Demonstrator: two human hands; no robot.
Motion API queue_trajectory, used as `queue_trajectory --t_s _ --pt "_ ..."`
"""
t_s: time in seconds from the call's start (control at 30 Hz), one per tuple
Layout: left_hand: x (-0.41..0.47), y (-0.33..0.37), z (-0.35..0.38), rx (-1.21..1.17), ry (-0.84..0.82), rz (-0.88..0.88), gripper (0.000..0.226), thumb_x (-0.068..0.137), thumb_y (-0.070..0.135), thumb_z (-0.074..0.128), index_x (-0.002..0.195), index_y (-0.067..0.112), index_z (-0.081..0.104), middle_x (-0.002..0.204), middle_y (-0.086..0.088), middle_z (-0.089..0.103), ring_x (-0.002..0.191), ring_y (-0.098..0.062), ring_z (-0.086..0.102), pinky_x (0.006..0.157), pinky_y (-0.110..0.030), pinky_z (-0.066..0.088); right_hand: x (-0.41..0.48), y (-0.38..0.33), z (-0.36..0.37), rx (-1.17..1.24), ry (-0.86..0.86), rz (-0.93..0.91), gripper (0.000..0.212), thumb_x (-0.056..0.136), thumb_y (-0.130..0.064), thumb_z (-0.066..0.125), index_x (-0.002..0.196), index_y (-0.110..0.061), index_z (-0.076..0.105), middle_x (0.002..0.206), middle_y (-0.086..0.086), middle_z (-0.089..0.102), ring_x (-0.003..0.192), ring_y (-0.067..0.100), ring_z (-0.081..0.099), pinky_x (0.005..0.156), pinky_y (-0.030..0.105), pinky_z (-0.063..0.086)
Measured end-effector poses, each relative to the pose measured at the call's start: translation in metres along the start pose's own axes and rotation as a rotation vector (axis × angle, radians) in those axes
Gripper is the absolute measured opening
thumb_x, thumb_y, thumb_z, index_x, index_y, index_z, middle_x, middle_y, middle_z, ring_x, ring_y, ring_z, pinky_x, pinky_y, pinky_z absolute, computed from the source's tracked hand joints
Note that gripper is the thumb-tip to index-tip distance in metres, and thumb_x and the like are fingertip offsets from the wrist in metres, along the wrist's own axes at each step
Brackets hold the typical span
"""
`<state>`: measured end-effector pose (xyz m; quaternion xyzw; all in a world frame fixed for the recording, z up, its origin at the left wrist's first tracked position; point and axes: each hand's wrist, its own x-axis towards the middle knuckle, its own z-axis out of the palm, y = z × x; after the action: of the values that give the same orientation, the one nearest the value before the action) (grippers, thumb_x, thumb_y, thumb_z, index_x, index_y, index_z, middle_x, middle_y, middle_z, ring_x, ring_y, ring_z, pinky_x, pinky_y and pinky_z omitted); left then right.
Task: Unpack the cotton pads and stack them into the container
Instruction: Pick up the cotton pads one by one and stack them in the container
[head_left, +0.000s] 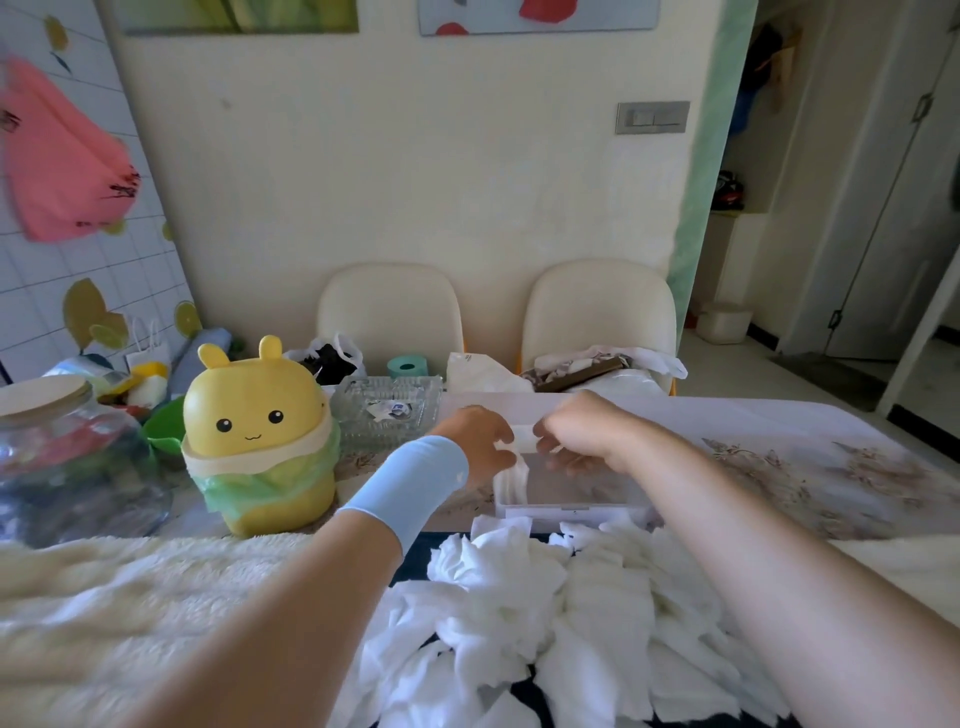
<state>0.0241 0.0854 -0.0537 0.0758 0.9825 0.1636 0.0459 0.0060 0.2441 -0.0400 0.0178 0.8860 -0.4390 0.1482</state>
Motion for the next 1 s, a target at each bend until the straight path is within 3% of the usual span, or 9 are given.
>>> queue_trajectory --t_s 0.1,0.23,0.33,0.4,0.53,0.6,0.7,0.87,1.0 --pt "-0.025 0.005 -0.020 -0.084 0.018 -0.004 0.032 0.097 0.030 0.057 0.127 0.023 0.065 0.132 0.004 0.059 0.117 -0.018 0.056 0.095 -0.025 0.043 -0.033 -0.001 -0.013 -0.085 -0.024 -0.170 0.016 0.097 -0.019 0.057 0.102 -0.014 0.071 0.096 0.002 0.076 0.064 0.018 0.067 0.056 0.023 0.043" --pt "-0.063 0.002 -0.023 -0.212 0.047 0.027 0.022 0.093 0.020 0.052 0.097 0.024 0.074 0.092 0.008 0.070 0.092 -0.016 0.067 0.073 -0.022 0.051 -0.080 0.007 -0.007 -0.204 -0.157 -0.380 0.013 0.092 -0.017 0.066 0.091 -0.025 0.076 0.087 -0.004 0.076 0.060 0.008 0.061 0.062 0.019 0.047" --pt "-0.091 -0.005 -0.014 -0.244 -0.018 0.046 0.031 0.095 0.015 0.048 0.093 0.034 0.072 0.092 0.008 0.070 0.085 -0.014 0.065 0.076 -0.023 0.052 -0.100 0.013 0.009 -0.276 -0.104 -0.508 0.017 0.090 -0.016 0.070 0.088 -0.032 0.077 0.068 -0.025 0.067 0.056 -0.007 0.056 0.059 0.008 0.042" --pt "-0.107 -0.008 -0.009 -0.254 -0.044 0.041 0.027 0.096 0.019 0.053 0.090 0.038 0.071 0.098 0.005 0.070 0.088 -0.015 0.064 0.083 -0.028 0.053 -0.107 0.015 0.022 -0.257 -0.061 -0.521 0.014 0.091 -0.020 0.068 0.087 -0.029 0.078 0.064 -0.026 0.065 0.057 -0.009 0.055 0.056 0.007 0.041" --pt "-0.127 -0.013 -0.003 -0.247 -0.072 -0.021 0.019 0.092 0.032 0.062 0.096 0.020 0.077 0.091 0.002 0.071 0.080 -0.016 0.062 0.076 -0.028 0.055 -0.104 0.022 0.040 -0.367 -0.064 -0.436 0.030 0.091 -0.036 0.062 0.083 -0.009 0.072 0.066 0.002 0.062 0.059 0.009 0.050 0.060 0.029 0.039" --pt "-0.132 -0.018 -0.003 -0.277 -0.080 -0.036 0.011 0.085 0.033 0.069 0.089 0.027 0.078 0.088 0.008 0.073 0.076 -0.010 0.063 0.067 -0.019 0.052 -0.100 0.024 0.043 -0.393 -0.006 -0.388 0.036 0.090 -0.043 0.064 0.080 -0.009 0.071 0.061 -0.002 0.054 0.056 0.012 0.046 0.057 0.028 0.035" --pt "-0.135 -0.027 -0.003 -0.269 -0.115 -0.029 0.008 0.079 0.029 0.077 0.084 0.035 0.078 0.080 0.017 0.071 0.078 -0.003 0.065 0.077 -0.017 0.054 -0.099 0.021 0.046 -0.415 0.004 -0.322 0.047 0.078 -0.055 0.071 0.078 -0.008 0.066 0.063 -0.002 0.051 0.060 0.014 0.047 0.060 0.029 0.037" --pt "-0.132 -0.030 0.001 -0.325 -0.039 -0.035 0.009 0.087 0.033 0.068 0.088 0.030 0.076 0.080 0.016 0.070 0.073 -0.005 0.062 0.062 -0.013 0.049 -0.102 0.015 0.045 -0.409 -0.111 -0.290 0.016 0.082 -0.029 0.078 0.094 -0.019 0.077 0.086 -0.002 0.072 0.080 0.016 0.068 0.070 0.027 0.053" --pt "-0.128 -0.025 0.004 -0.445 0.087 -0.056 0.014 0.092 0.027 0.060 0.082 0.031 0.068 0.082 0.009 0.065 0.073 -0.018 0.060 0.054 -0.029 0.054 -0.108 0.026 0.040 -0.203 -0.083 -0.343 0.006 0.082 -0.022 0.079 0.087 -0.022 0.074 0.084 -0.001 0.073 0.071 0.011 0.064 0.062 0.023 0.049"
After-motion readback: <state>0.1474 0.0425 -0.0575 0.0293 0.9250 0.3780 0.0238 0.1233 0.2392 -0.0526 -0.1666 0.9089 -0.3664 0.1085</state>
